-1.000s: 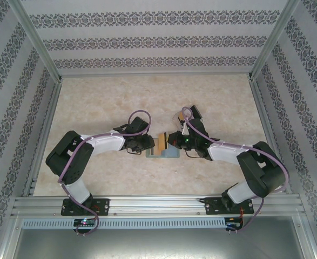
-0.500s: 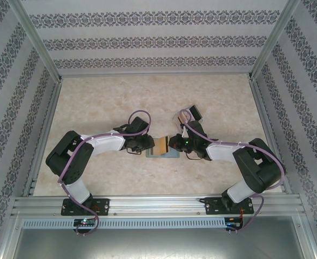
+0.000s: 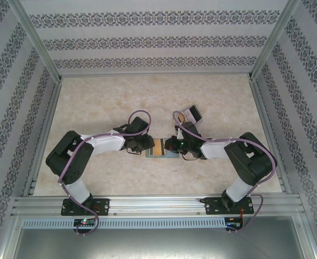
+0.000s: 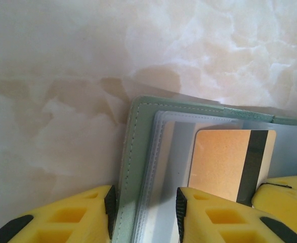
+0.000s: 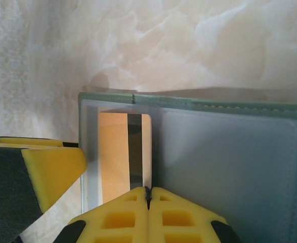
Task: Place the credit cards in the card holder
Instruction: Insert the credit card into the card slot.
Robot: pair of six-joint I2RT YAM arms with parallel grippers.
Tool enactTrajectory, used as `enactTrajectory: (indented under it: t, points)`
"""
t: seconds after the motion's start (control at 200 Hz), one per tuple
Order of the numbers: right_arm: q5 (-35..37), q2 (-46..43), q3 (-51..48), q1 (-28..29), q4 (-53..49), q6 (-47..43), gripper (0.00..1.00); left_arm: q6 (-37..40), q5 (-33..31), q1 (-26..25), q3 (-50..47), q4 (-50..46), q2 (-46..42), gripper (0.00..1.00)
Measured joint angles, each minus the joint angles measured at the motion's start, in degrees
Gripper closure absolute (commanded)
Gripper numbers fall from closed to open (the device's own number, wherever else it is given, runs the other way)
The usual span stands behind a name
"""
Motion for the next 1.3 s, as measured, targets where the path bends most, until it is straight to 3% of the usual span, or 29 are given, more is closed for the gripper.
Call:
enactTrajectory:
  t: [0.415,1.299]
  points:
    - [0.8,-8.6,-0.8,-2.6,-2.9,-0.4,1.0,0.0,-0.2,0.0,0.0,0.0,0.0,0.63]
    - [5.1,-2.3,1.3,2.1,-5.3,-0.5,1.0,0.0,-1.1,0.0,0.0,-1.3,0.0,0.65]
